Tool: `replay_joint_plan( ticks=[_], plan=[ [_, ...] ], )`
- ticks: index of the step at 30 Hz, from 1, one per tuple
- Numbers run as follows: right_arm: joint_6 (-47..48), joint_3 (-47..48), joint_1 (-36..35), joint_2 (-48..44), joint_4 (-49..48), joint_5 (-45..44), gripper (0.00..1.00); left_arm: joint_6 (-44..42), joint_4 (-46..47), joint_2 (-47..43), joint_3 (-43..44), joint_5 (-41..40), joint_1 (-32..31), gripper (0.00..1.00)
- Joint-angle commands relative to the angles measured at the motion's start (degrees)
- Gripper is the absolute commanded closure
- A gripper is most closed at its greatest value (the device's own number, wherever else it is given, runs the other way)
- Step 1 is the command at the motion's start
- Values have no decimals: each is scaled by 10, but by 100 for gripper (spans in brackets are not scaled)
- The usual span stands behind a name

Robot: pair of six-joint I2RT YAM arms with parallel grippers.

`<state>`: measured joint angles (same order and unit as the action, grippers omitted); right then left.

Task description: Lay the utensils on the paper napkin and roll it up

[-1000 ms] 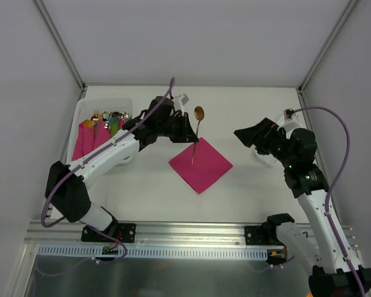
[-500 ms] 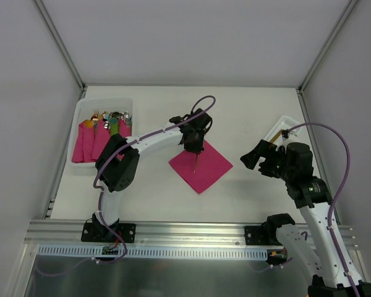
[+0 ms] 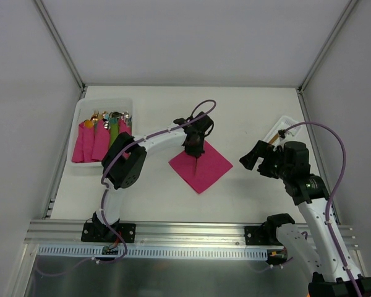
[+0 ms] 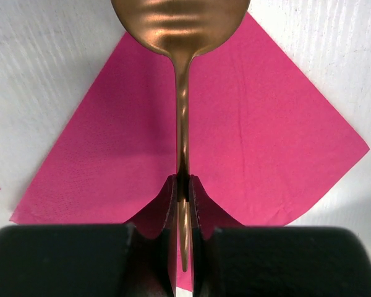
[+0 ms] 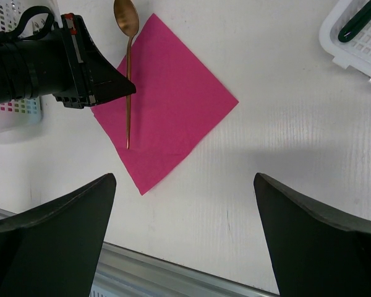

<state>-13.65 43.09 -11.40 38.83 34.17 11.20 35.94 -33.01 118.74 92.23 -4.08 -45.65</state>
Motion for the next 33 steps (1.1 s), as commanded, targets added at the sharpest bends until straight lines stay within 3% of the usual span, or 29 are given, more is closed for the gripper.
replay_joint_plan(
  ticks=[1,23,33],
  plan=[
    [11,-6,-1,-3,0,-5,2,31,-6,4,25,21,3,100],
    [15,-9,0,19,-6,-1,2,69,-20,57,48,39,10,100],
    [18,-6,0,26,-6,4,2,60,-21,42,56,39,13,76]
  ],
)
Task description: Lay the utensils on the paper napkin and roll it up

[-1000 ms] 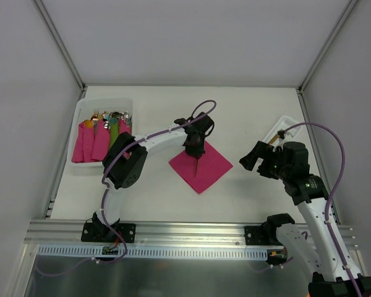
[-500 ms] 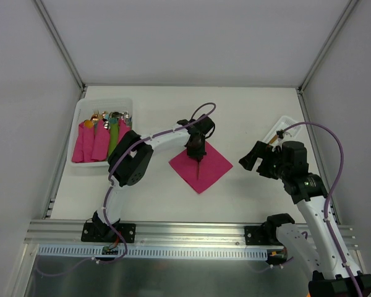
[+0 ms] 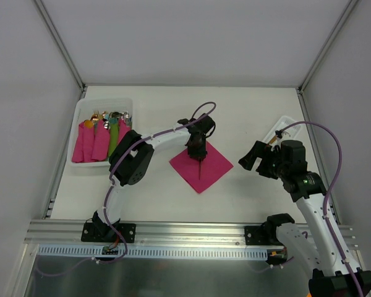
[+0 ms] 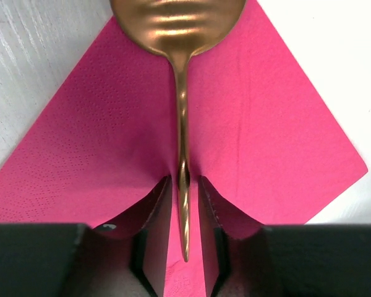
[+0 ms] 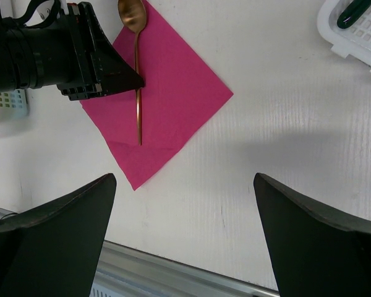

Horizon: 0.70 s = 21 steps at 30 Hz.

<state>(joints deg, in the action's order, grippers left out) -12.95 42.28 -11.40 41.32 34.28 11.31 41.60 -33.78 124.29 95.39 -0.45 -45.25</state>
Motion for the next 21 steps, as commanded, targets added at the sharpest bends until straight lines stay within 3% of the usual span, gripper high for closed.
replay_joint_plan(
  ticks=[1,9,15,21],
  plan=[
    [12,2,0,0,-8,4,2,0,-16,-16,26,3,9,75],
    [27,22,8,21,3,-21,6,-47,-20,-107,59,18,9,62],
    [14,80,78,122,34,-85,32,-160,-20,-218,88,-31,10,48],
    [-38,196,147,313,34,-160,47,-195,-20,-333,3,-54,71,41]
  ],
)
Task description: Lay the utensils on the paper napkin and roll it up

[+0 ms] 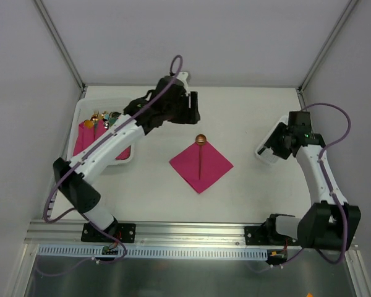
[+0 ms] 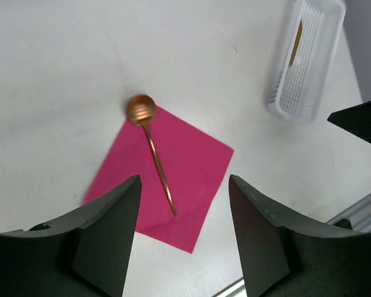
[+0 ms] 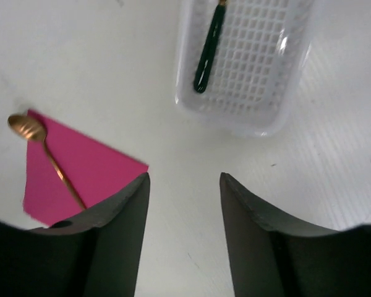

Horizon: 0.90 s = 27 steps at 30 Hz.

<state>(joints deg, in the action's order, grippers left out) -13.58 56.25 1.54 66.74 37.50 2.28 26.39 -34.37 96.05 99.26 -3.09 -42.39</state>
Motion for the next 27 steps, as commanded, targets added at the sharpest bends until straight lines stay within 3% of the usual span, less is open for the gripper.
replay_joint_plan(
  ticks=[1,9,27],
  plan=[
    [-42,72,21,85,2,-74,51,-42,-13,-60,-59,-25,53,41],
    [-72,187,38,300,-19,-92,60,-30,-13,-121,-117,-4,141,40],
    [-68,199,58,447,-59,-76,69,-18,-14,-111,-101,27,196,39]
  ],
)
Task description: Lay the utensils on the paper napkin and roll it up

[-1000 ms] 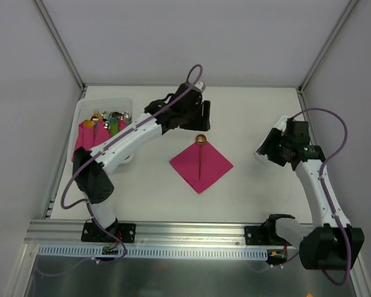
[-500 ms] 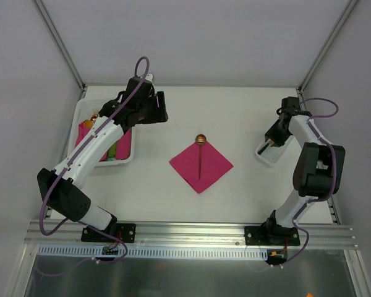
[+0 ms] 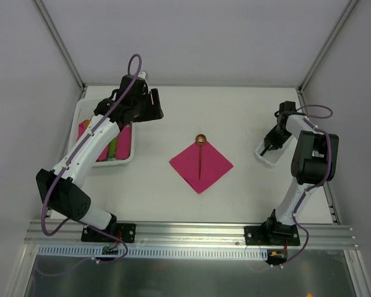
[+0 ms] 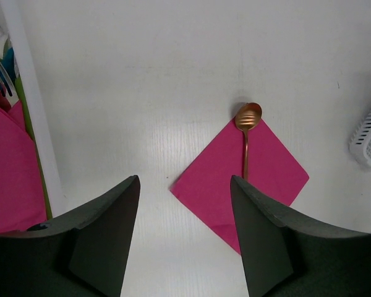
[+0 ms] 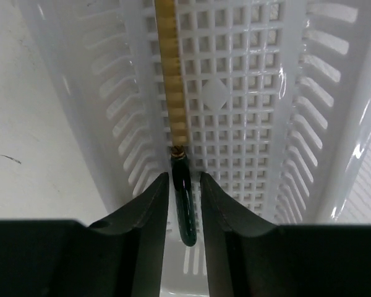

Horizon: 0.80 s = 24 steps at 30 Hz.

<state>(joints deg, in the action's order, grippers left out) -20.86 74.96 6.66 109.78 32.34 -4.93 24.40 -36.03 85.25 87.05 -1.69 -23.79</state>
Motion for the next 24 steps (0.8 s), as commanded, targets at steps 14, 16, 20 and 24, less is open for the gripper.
replay_joint_plan(
  ticks=[14,16,20,24],
  plan=[
    [154,53,18,-21,67,38,100,-9,2,0,21,39,16,36],
    [180,68,17,-40,91,31,100,-27,2,-2,19,41,15,28],
    [233,73,-1,-123,134,50,100,-77,2,-6,21,52,16,2],
    [239,53,-85,-180,142,135,100,-124,-3,-16,17,114,23,1]
  ],
)
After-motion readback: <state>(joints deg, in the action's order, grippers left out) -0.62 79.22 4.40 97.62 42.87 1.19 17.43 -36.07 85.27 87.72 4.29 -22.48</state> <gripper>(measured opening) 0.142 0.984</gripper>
